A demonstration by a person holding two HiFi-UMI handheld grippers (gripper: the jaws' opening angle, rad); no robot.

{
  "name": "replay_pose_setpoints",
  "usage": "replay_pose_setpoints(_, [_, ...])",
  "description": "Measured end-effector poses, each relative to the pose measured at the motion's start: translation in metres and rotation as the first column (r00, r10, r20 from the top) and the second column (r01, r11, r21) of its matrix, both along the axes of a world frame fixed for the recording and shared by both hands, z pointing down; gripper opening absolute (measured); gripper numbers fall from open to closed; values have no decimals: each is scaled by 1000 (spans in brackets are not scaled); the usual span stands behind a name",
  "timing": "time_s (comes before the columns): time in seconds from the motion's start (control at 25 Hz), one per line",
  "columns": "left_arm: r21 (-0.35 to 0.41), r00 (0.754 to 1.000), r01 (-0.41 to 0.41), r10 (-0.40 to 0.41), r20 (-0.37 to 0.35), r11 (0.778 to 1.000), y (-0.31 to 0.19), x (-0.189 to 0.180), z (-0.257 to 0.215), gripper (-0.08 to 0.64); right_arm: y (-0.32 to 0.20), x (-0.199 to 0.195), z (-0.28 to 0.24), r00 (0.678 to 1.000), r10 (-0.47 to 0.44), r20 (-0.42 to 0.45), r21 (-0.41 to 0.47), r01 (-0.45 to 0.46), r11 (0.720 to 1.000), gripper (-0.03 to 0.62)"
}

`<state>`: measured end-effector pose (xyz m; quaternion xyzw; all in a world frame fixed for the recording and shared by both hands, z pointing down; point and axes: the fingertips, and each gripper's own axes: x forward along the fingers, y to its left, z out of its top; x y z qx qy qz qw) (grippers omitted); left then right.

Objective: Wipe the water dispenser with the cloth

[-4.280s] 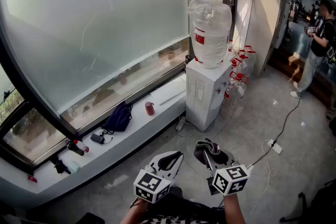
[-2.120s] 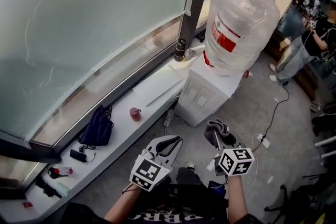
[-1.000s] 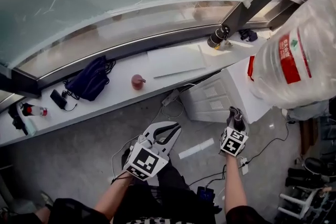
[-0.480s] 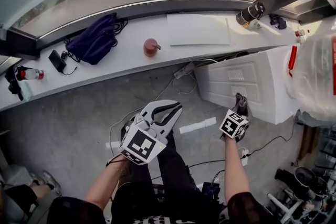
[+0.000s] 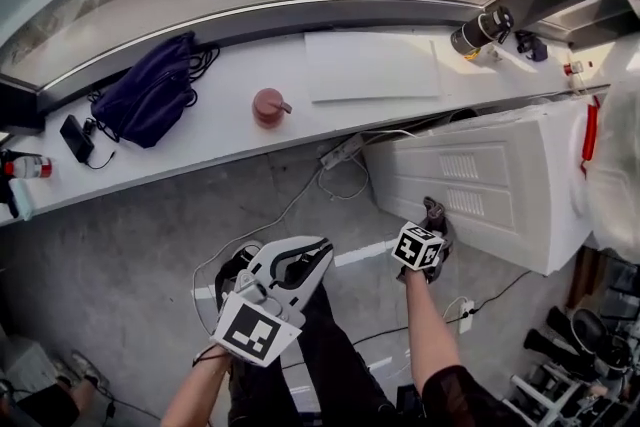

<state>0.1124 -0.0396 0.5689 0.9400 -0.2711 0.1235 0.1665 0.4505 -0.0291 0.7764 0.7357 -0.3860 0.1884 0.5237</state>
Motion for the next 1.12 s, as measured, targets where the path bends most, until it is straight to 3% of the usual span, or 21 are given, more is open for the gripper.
replay_pose_setpoints(0.32, [-82,997,81,-81,3,993,14,-28,53,37,6,6,57,997,72,28,-78,-70,995,106])
replay_pose_setpoints(0.6, [-84,992,130,-129,12,988,7,-47,59,37,-4,-9,51,994,49,95,-58,-44,997,106])
replay_pose_setpoints(0.8, [-51,996,91,-90,13,995,1,-35,31,37,-22,-37,-21,979,-109,173,83,96,992,106])
replay_pose_setpoints(1.0, [-19,999,49,-50,-13,999,-7,-16,-5,37,-35,-59,-146,955,-213,204,240,163,957,106])
replay_pose_setpoints(1.12, [10,999,23,-23,-27,1000,-10,-7,-28,37,-40,-65,-223,949,-263,176,309,200,930,106])
